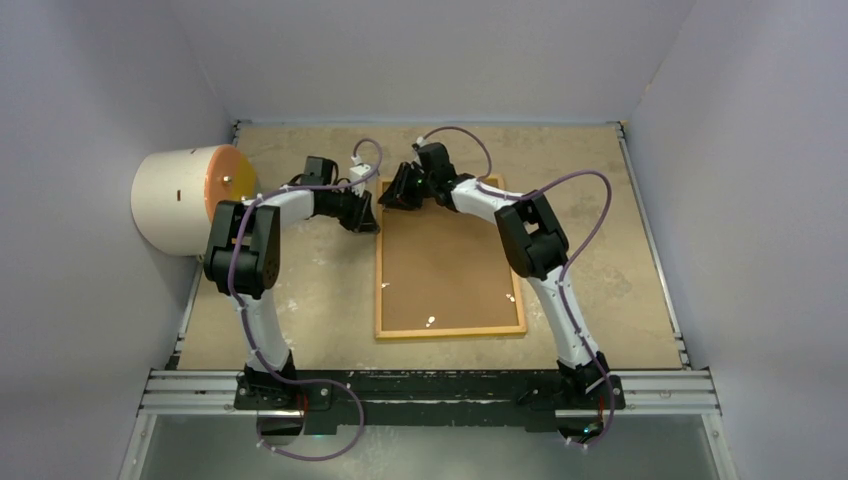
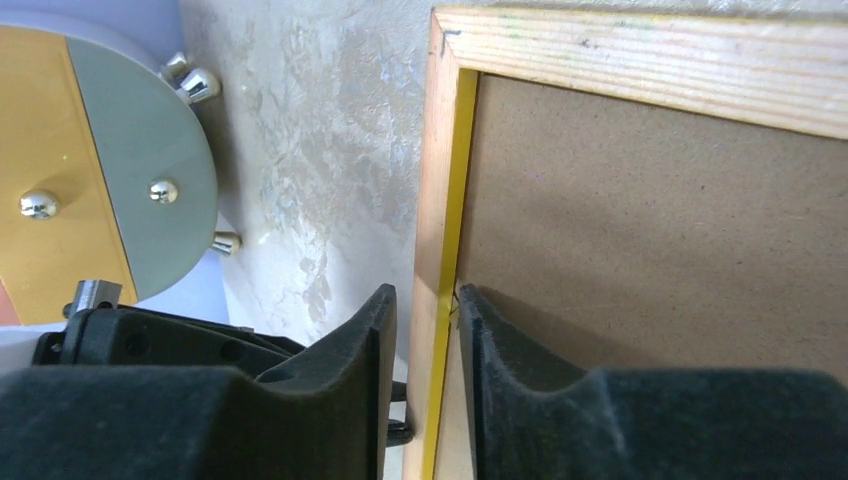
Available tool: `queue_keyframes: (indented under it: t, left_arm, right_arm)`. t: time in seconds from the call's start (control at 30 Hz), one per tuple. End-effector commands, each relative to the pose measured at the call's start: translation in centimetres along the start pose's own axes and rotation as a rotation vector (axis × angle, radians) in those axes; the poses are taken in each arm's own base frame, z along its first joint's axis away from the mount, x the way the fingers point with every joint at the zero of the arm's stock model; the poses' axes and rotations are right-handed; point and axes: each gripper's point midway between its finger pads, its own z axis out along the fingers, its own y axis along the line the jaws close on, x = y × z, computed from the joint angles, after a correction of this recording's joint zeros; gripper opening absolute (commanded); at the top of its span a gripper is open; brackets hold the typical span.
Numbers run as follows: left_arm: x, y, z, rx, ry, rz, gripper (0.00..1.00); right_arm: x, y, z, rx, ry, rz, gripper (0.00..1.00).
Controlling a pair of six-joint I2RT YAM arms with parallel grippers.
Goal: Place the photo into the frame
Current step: Install the photo frame at the center of the board.
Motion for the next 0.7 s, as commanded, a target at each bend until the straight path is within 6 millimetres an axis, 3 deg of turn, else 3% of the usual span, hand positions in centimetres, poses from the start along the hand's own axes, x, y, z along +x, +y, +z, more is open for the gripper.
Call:
queue_keyframes:
  t: [0.0, 0.17, 0.33, 0.43, 0.67]
  left_arm:
    - [2.6, -0.8, -1.2, -0.021, 0.127, -0.005, 0.2]
    - [1.7, -1.1, -2.9, -0.057, 0.124, 0.047, 0.25]
    - [2.4, -1.4, -3.9, -0.085, 0.141, 0.08, 0.28]
    - [3.1, -1.6, -4.1, -0.091, 0.15, 0.083, 0.29]
    - [4.3, -3.2, -3.2, -0.08, 0.177, 0.105, 0.31]
  right_arm:
    - [-4.2, 3.7, -4.2, -0.042, -0.097, -0.044, 0.37]
    - [-6.9, 2.2, -9.3, -0.004, -0.218, 0.003, 0.58]
    - [-8.2, -3.3, -17.0, 0.142, -0.396, 0.096, 0.79]
    - [-7.6, -6.5, -20.7, 0.213, -0.461, 0.138, 0.82]
    - [-6.4, -10.9, -23.8, 0.371, -0.478, 0.163, 0.83]
